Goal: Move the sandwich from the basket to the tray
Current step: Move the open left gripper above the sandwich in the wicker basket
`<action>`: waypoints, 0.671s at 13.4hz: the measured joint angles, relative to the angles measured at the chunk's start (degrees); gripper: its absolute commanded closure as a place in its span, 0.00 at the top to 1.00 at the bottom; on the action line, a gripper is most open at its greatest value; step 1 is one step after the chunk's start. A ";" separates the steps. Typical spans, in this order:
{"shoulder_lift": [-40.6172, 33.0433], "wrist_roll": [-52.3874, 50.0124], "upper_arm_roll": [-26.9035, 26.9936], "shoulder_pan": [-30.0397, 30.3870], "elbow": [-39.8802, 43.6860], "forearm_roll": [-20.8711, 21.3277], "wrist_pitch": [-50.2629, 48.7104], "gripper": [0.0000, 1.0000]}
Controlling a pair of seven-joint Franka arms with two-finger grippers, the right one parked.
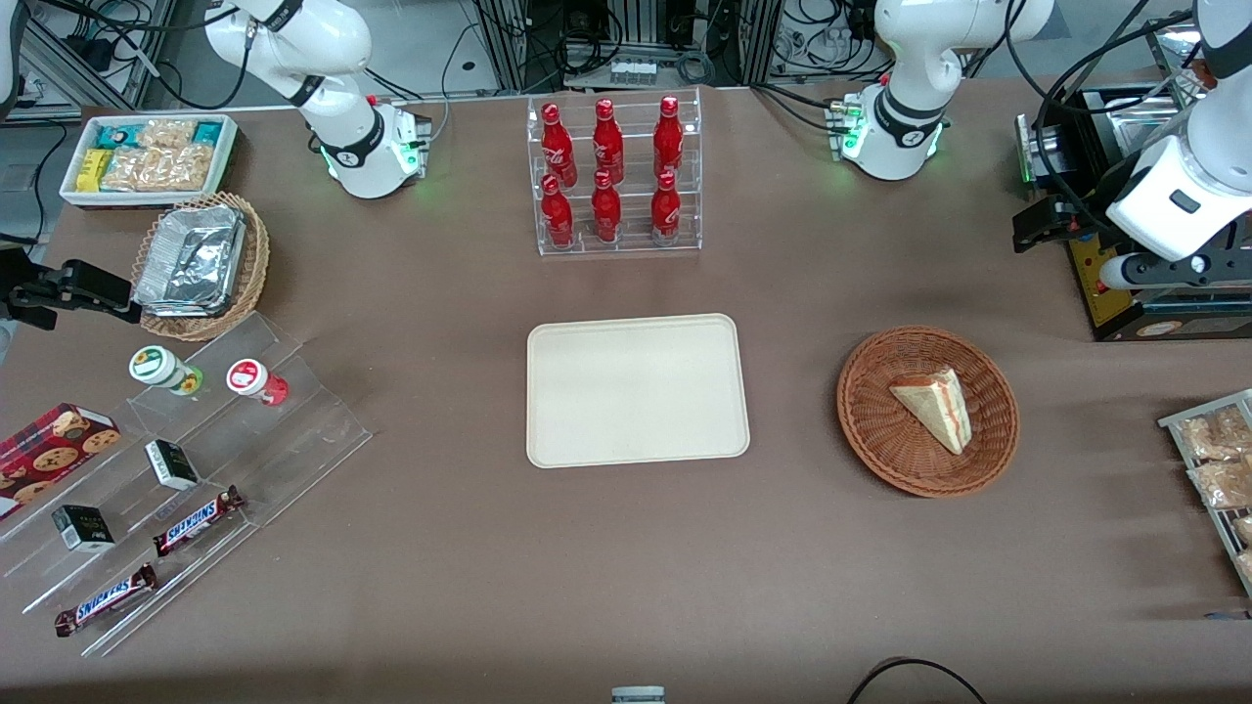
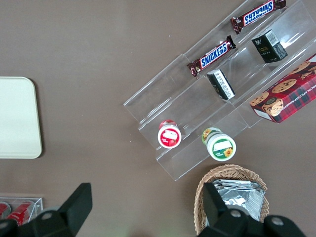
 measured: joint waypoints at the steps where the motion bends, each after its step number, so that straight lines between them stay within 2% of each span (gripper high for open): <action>1: 0.02 0.00 0.00 0.00 0.00 0.00 0.15 1.00; 9: 1.05 0.00 0.00 0.00 -2.67 0.01 4.33 1.00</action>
